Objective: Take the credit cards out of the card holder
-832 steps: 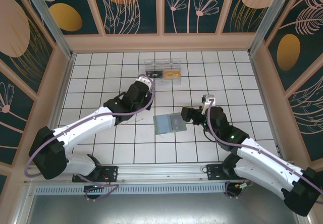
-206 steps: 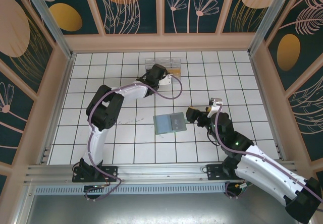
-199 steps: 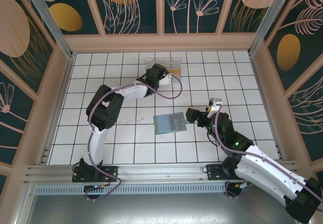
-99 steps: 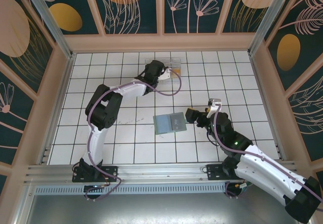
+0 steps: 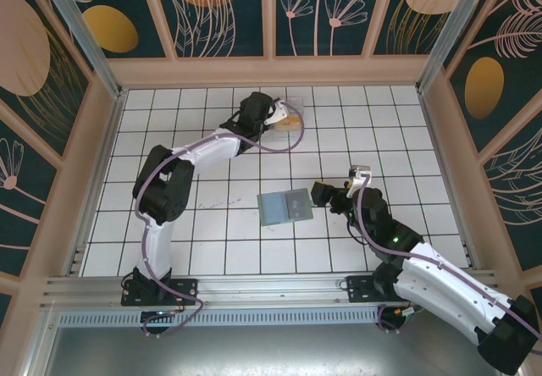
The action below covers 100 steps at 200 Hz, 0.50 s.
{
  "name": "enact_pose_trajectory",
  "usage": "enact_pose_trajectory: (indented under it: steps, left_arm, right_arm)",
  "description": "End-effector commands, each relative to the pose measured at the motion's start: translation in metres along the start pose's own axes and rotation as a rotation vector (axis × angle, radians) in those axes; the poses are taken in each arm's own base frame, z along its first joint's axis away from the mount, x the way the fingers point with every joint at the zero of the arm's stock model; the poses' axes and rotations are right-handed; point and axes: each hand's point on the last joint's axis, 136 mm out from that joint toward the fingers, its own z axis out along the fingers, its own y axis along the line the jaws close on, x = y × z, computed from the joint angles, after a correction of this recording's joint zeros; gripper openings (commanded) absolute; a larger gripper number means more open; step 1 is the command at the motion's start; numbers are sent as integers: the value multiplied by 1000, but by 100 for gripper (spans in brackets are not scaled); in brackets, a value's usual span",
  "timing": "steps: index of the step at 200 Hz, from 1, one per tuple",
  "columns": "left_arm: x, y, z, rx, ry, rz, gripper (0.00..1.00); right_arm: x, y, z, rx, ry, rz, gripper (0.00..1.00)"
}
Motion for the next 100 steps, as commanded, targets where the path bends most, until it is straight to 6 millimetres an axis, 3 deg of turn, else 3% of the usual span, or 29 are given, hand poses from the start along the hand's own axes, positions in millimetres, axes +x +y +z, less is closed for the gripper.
enact_pose_trajectory:
  steps: [1, 20, 38, 41, 73, 100]
  left_arm:
    - [-21, 45, -36, -39, -91, -267, 61]
    - [-22, 57, -58, -36, -126, -446, 81]
    - [-20, 67, -85, -24, -178, -636, 92]
    - [-20, 70, -91, -25, -187, -672, 98]
    - [3, 88, -146, -38, -262, -1045, 99]
    - [26, 73, -182, 55, -282, -1280, 99]
  right_arm:
    - [-4, 5, 2, -14, 0, 4, 99]
    - [0, 7, 5, -19, 26, -3, 99]
    - [6, 9, 9, -20, 59, -7, 99]
    - [7, 9, 10, -22, 66, -8, 99]
    - [26, 16, 21, -33, 168, -27, 95]
    - [49, 23, 31, -63, 273, -33, 82]
